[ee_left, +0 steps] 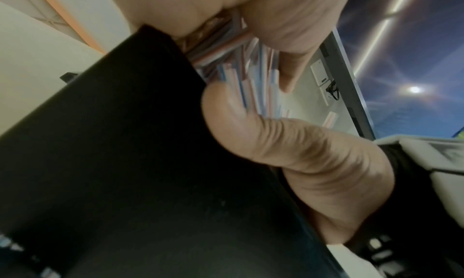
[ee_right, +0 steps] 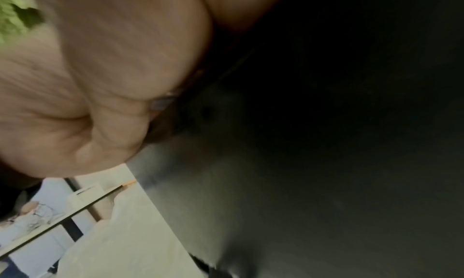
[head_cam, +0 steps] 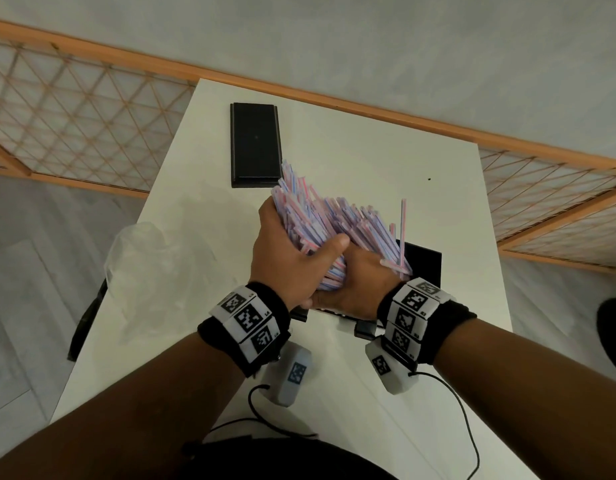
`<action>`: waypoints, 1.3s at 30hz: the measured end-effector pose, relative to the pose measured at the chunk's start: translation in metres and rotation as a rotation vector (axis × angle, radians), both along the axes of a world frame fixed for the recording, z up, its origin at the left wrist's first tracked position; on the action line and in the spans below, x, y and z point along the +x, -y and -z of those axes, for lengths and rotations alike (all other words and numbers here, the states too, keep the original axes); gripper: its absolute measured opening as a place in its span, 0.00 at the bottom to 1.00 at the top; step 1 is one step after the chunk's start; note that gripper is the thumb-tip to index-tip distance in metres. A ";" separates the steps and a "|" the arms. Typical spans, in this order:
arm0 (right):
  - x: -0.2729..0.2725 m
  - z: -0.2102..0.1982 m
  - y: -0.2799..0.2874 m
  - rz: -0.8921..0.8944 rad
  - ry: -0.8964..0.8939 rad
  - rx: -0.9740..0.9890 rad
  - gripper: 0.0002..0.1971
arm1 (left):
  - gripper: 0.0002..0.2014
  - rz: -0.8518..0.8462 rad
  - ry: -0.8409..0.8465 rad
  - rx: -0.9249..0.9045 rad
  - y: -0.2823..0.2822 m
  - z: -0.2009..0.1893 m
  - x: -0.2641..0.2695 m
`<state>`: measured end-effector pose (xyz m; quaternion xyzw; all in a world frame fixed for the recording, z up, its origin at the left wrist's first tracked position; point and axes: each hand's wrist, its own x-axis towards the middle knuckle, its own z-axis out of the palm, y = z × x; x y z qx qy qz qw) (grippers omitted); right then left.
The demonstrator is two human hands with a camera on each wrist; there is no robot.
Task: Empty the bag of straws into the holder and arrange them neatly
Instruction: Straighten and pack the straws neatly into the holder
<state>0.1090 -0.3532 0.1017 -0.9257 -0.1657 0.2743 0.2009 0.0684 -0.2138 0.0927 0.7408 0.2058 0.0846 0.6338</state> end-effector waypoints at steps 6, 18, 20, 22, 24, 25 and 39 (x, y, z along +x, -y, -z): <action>-0.024 -0.013 0.017 -0.158 0.054 -0.106 0.38 | 0.49 -0.026 -0.045 -0.010 -0.001 0.007 -0.003; -0.025 -0.046 0.092 -0.037 0.145 -0.109 0.12 | 0.33 0.138 0.513 0.397 0.006 -0.067 0.011; -0.017 -0.037 0.090 0.011 0.205 -0.114 0.13 | 0.31 0.324 0.479 0.468 0.020 -0.071 0.013; -0.008 -0.030 0.088 0.059 0.256 -0.102 0.19 | 0.31 0.462 0.386 0.449 0.035 -0.073 0.015; 0.001 -0.025 0.088 0.109 0.256 -0.101 0.29 | 0.30 0.492 0.314 0.399 0.045 -0.074 0.020; 0.004 -0.022 0.087 0.122 0.246 -0.120 0.33 | 0.28 0.472 0.289 0.363 0.047 -0.075 0.022; 0.005 -0.013 0.060 -0.099 0.180 -0.189 0.12 | 0.13 0.083 0.456 0.041 0.007 -0.077 0.026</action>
